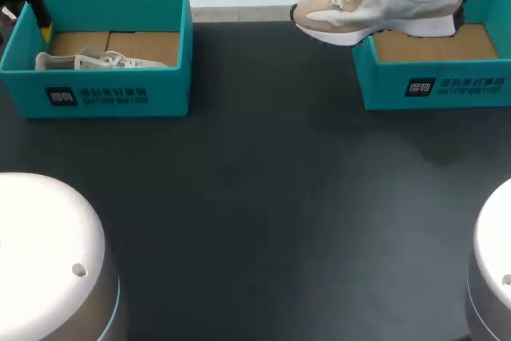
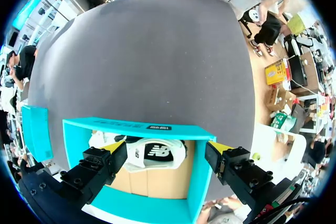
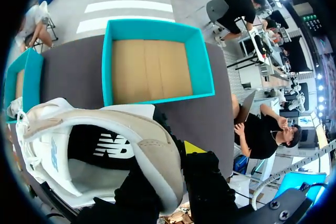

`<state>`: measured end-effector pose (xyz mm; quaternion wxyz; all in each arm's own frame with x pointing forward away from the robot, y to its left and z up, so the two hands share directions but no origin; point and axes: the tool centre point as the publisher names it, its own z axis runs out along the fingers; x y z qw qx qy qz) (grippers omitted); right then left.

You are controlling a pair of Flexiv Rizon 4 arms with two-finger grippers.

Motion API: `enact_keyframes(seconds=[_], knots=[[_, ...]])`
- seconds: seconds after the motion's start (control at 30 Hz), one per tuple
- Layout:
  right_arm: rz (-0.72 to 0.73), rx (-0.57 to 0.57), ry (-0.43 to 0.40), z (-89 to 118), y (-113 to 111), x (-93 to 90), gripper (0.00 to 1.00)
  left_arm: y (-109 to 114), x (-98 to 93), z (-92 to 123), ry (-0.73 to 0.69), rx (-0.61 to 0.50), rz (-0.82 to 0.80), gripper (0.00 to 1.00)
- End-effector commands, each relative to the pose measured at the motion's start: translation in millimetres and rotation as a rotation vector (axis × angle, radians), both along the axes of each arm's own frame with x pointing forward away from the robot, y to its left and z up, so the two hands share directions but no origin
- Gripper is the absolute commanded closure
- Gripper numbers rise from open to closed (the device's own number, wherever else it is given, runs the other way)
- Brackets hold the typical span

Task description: Take the shoe out of the shoebox, open the shoe tongue, remove and reinsert the insole, then place the shoe into the shoebox

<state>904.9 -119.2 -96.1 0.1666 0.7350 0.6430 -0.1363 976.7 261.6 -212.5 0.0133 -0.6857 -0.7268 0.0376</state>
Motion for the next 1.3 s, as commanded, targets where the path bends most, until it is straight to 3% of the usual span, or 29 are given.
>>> enact_keyframes(seconds=[0.03, 0.27, 0.93, 1.03, 1.3], knots=[[0.055, -0.016, -0.084, 3, 27, -37.0, 1.0, 1, -0.4, 0, -0.001, 0.001, -0.001, 0.0], [0.087, 0.061, -0.06, 5, 65, -72.3, 1.0, 1, -0.4, 0, -0.001, 0.001, -0.001, 0.0], [0.087, 0.061, -0.06, 5, 65, -72.3, 1.0, 1, -0.4, 0, -0.001, 0.001, -0.001, 0.0], [0.082, 0.063, -0.084, 2, 81, -92.5, 1.0, 1, -0.4, 0, -0.001, 0.001, -0.001, 0.0], [0.024, 0.031, -0.117, -37, 130, -155.3, 1.0, 1, -0.4, 0, -0.001, 0.001, -0.001, 0.0]])
